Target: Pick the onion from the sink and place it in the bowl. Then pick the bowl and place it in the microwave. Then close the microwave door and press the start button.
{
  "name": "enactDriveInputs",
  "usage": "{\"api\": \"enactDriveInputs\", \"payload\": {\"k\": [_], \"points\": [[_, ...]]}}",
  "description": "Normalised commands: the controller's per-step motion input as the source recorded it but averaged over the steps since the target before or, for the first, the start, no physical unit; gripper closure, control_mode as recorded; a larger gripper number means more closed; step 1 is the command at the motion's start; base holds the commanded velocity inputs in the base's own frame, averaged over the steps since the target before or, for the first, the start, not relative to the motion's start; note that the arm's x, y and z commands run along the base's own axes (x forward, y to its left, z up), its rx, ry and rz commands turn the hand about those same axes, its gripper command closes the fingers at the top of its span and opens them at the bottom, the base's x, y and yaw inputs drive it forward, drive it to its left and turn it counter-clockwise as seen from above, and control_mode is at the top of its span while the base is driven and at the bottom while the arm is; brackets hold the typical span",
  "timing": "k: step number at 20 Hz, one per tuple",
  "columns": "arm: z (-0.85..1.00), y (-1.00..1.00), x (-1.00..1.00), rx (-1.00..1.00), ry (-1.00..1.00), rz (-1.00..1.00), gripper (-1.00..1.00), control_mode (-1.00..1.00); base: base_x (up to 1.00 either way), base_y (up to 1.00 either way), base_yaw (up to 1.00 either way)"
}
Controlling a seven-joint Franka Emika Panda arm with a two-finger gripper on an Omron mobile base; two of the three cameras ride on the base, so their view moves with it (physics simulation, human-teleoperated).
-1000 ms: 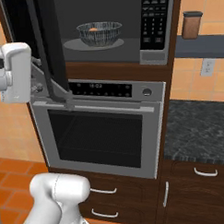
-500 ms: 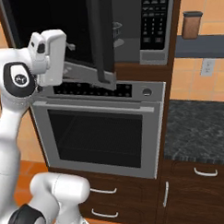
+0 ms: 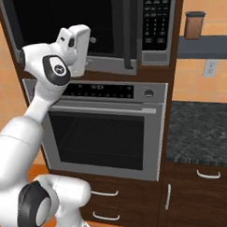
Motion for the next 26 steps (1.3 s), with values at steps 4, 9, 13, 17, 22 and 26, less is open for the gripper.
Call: {"api": "enactDriveInputs", "payload": {"k": [4,9,13,17,22,26], "points": [[0.00,-0.25,0.49,0.00,-0.03,0.13,-1.00,-1.00,0.00,0.00,0.00],[0.00,-0.23,0.24,0.00,0.00,0.11,-1.00,-1.00,0.00,0.00,0.00],[0.00,-0.20,0.26,0.00,0.00,0.07,-1.00,-1.00,0.00,0.00,0.00],[0.00,-0.15,0.48,0.00,0.00,0.04,-1.00,-1.00,0.00,0.00,0.00],[0.00,-0.10,0.45,0.03,0.00,0.02,-1.00,-1.00,0.00,0.00,0.00],[0.24,-0.15,-0.56,0.14,-0.03,0.01,-1.00,-1.00,0.00,0.00,0.00]]}}
